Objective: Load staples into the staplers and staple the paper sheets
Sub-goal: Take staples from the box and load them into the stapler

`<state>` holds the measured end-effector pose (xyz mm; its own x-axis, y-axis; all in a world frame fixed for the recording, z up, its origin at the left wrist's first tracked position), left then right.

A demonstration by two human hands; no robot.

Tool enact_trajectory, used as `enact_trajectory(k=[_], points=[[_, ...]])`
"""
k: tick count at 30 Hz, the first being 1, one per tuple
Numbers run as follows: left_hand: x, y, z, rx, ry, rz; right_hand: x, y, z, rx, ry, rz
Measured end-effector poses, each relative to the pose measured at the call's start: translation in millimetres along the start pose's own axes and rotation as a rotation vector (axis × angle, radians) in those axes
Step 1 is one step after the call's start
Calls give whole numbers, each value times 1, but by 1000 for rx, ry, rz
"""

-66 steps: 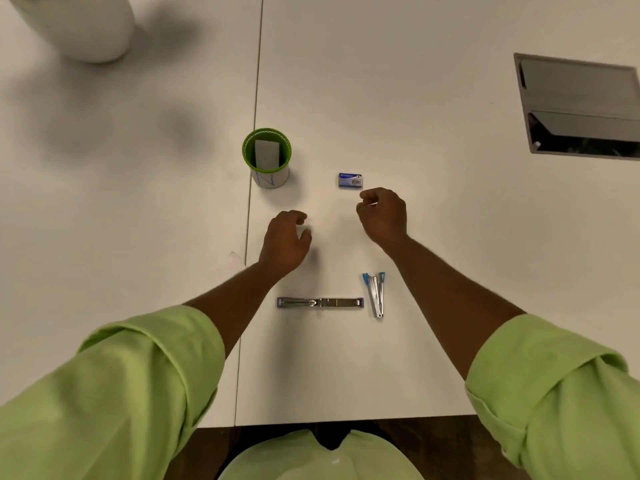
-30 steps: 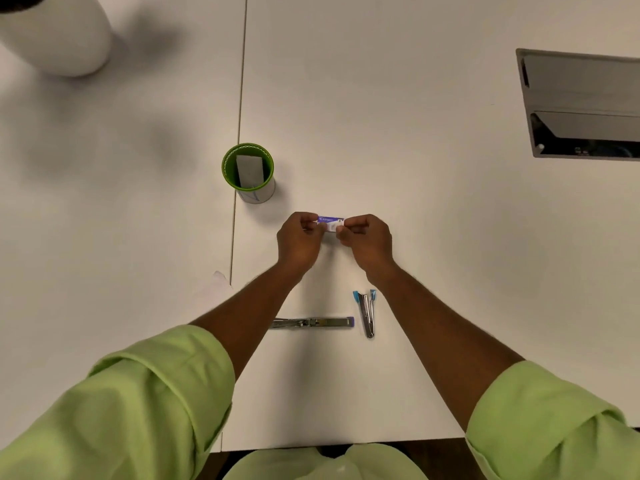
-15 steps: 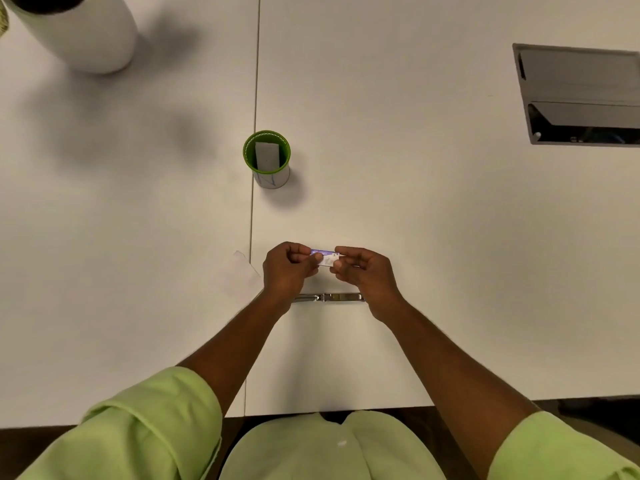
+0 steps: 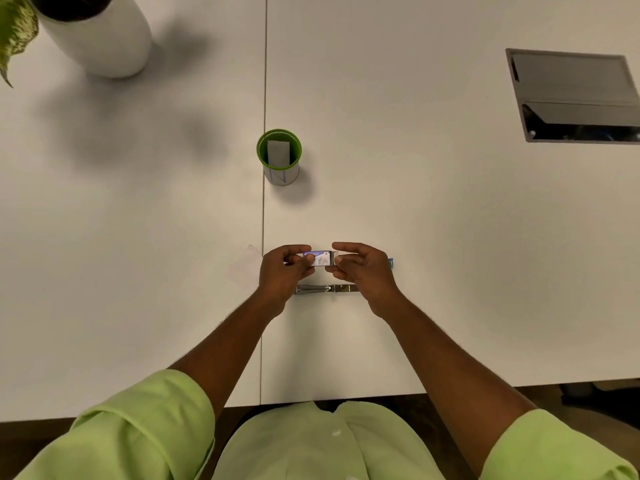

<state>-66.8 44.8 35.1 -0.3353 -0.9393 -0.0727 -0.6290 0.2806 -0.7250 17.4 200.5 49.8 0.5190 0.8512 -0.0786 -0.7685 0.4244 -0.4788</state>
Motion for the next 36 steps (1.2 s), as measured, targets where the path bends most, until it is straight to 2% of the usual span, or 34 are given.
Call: enact_trajectory(k=[15, 24, 32, 34, 36], points=[[13, -7, 10, 48, 137, 44, -10, -17, -10, 33, -94, -87], [4, -15, 12, 173, -76, 124, -2, -24, -13, 1, -92, -131], [-1, -17, 8, 210, -109, 115, 1, -22, -14, -3, -129, -167], [-1, -16, 7, 209, -119, 108, -2, -23, -12, 61, -251, -176], [-2, -17, 7, 206, -124, 99, -3, -27, -9, 236, -523, -209]])
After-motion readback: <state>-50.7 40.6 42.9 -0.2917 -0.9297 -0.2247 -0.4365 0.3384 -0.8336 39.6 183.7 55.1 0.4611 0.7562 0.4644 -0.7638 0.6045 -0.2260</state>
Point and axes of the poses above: each hand's wrist, its own y-axis towards the middle knuckle, its own x-axis out of the back of the hand, z = x × y, the point moved 1 cm from there along y, towards the middle knuckle, and after that the axes turned 8 degrees about x, right-handed, at the moved point
